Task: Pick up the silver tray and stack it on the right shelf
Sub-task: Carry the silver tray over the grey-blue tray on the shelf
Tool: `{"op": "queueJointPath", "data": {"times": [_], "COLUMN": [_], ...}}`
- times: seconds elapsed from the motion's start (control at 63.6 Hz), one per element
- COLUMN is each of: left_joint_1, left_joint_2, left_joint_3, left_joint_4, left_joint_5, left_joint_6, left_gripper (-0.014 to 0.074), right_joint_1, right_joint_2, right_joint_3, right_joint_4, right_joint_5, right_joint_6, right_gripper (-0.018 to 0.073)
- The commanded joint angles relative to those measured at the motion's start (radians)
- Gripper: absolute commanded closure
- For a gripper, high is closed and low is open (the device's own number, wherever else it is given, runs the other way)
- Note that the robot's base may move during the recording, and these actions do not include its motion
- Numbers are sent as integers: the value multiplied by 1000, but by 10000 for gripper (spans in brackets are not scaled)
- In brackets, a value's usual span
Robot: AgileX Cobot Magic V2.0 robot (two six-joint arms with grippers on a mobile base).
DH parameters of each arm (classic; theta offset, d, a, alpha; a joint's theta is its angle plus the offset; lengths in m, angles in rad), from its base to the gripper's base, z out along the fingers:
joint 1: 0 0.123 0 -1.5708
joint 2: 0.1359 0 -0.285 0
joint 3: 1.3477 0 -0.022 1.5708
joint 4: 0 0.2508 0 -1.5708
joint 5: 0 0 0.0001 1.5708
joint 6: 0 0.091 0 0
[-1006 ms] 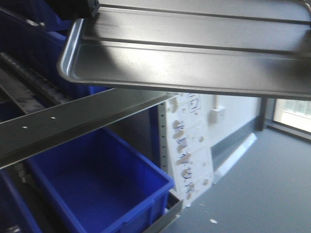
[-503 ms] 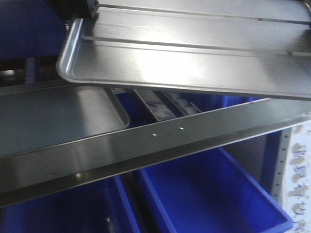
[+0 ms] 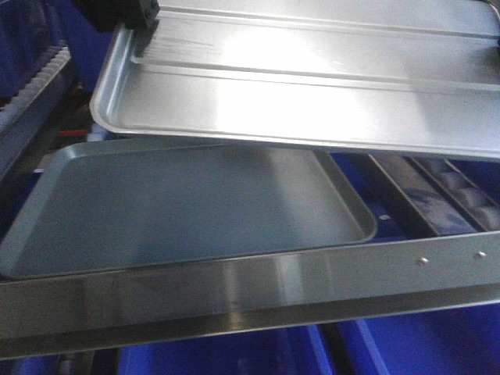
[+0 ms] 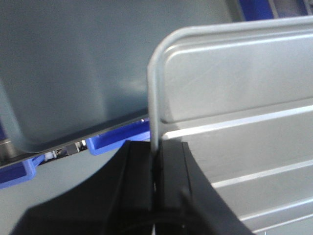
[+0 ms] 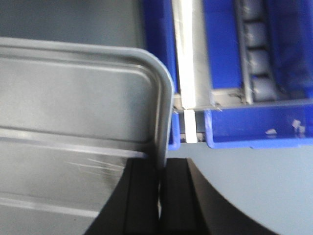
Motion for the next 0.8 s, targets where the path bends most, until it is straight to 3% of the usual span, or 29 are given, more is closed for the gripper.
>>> {"op": "queueJointPath", "data": {"times": [0.0,0.786], "left_joint_1": [-6,-6], "left_joint_2": [-35,-35], "left_joint_3": [-29,-29], "left_joint_4": [48,48], "left_joint_5": [26,26], "left_joint_6": [14,14], "left_gripper": [691,691], "right_joint_1": [-6,-6], "right_joint_2": [-20,-20], "right_joint_3": [-38,-38], "right_joint_4": [-66,-66], "right_joint_5": [-37,-37], "right_joint_6": [-14,-14], "right_gripper": [505,505]}}
